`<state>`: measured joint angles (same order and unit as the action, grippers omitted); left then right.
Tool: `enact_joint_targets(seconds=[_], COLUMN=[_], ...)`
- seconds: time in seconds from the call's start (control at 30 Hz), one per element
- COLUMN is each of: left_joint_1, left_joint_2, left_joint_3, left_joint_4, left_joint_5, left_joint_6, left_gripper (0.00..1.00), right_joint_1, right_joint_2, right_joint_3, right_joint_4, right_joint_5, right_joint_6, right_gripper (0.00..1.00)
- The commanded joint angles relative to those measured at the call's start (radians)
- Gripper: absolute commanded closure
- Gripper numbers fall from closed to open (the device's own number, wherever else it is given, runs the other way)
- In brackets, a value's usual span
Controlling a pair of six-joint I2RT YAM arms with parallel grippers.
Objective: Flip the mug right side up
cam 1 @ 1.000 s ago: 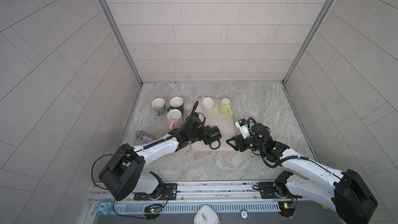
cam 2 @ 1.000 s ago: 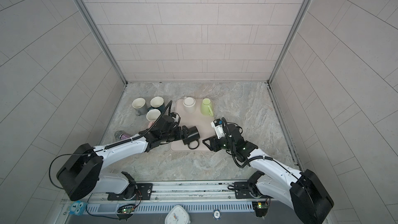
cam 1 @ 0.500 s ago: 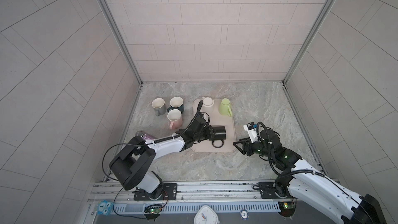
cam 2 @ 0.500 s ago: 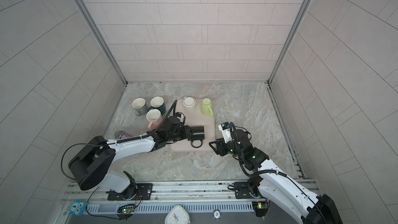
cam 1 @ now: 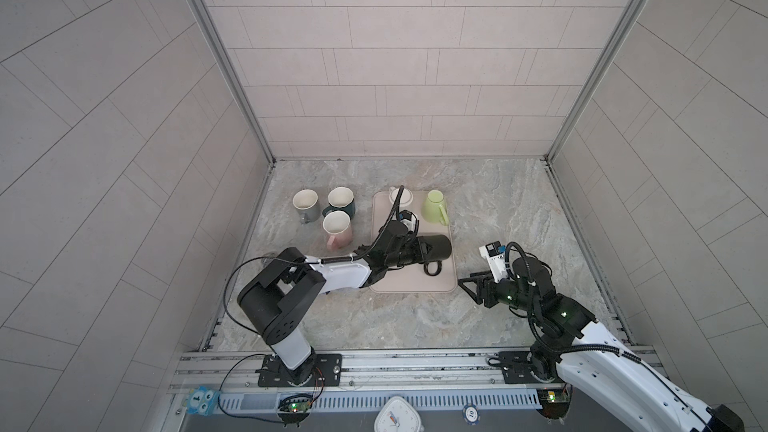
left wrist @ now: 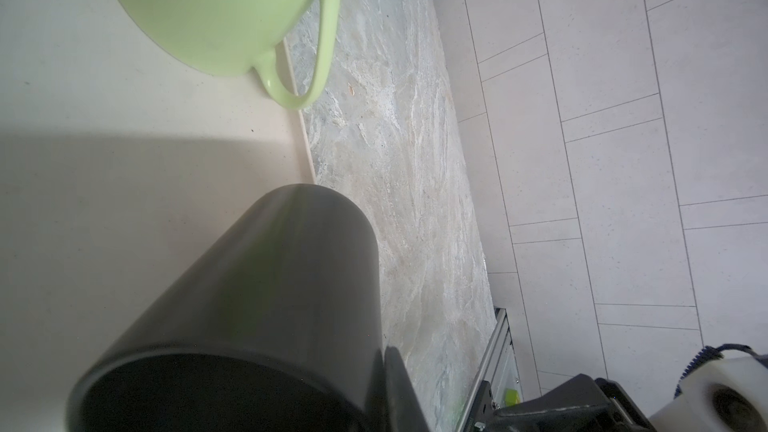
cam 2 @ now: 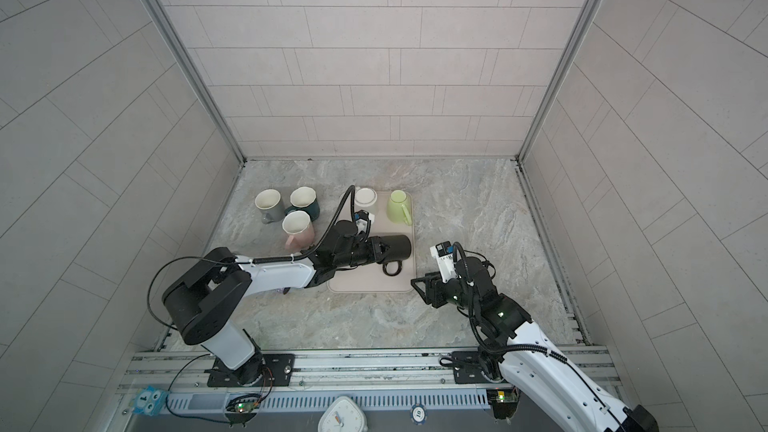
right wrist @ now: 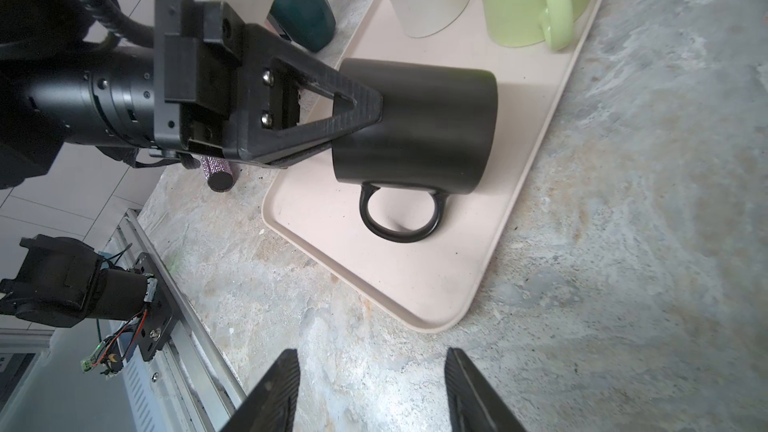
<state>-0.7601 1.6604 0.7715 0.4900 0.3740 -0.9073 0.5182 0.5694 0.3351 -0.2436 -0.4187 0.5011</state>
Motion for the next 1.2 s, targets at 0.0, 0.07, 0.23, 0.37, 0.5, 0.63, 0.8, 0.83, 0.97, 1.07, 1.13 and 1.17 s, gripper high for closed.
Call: enact_joint_targets(seconds=[0.0,0.07,0.23,0.37,0.5,0.63,0.8,0.83,0.97,1.07,1.13,1.17], left_joint_1=[-0.005,-0.005,-0.012,-0.013,-0.012,-0.01,0.012,0.023,0.063,0.112,0.144,0.157], left_joint_2=[-0.013,-0.021,-0.082,-0.157,-0.215,-0.272,-0.379,-0.408,-0.507,-0.548,-0.565,-0.569], left_joint_3=[0.035,0.055,0.143,0.216,0.284,0.286,0.241,0.225,0.181,0.16,0.151,0.147], left_joint_4=[-0.146,-0.209,-0.446,-0.652,-0.867,-0.996,-1.085,-1.091,-1.148,-1.216,-1.255,-1.271], left_joint_5=[-0.036,-0.047,-0.131,-0.22,-0.318,-0.401,-0.517,-0.531,-0.588,-0.605,-0.605,-0.608], left_joint_6=[0.065,0.089,0.21,0.289,0.358,0.37,0.365,0.363,0.367,0.377,0.384,0.386], left_gripper=[1.0,1.0,1.0,1.0,1.0,1.0,1.0,1.0,1.0,1.0,1.0,1.0], right_joint_1=[-0.006,-0.007,-0.009,-0.011,-0.013,-0.013,-0.012,-0.012,-0.012,-0.012,-0.012,-0.012], right_joint_2=[-0.024,-0.039,-0.059,-0.058,-0.061,-0.069,-0.075,-0.072,-0.05,-0.025,-0.011,-0.004], right_joint_3=[-0.005,-0.003,0.008,0.02,0.032,0.055,0.076,0.084,0.127,0.16,0.175,0.181], right_joint_4=[-0.034,-0.045,-0.077,-0.098,-0.102,-0.111,-0.14,-0.151,-0.207,-0.23,-0.228,-0.227], right_joint_5=[0.003,0.006,0.025,0.037,0.034,0.025,0.032,0.038,0.084,0.099,0.097,0.093], right_joint_6=[-0.003,-0.004,0.004,-0.007,-0.013,-0.021,-0.043,-0.047,-0.084,-0.098,-0.099,-0.098], right_gripper=[0.43,0.43,0.43,0.4,0.37,0.29,0.22,0.2,0.19,0.19,0.19,0.19])
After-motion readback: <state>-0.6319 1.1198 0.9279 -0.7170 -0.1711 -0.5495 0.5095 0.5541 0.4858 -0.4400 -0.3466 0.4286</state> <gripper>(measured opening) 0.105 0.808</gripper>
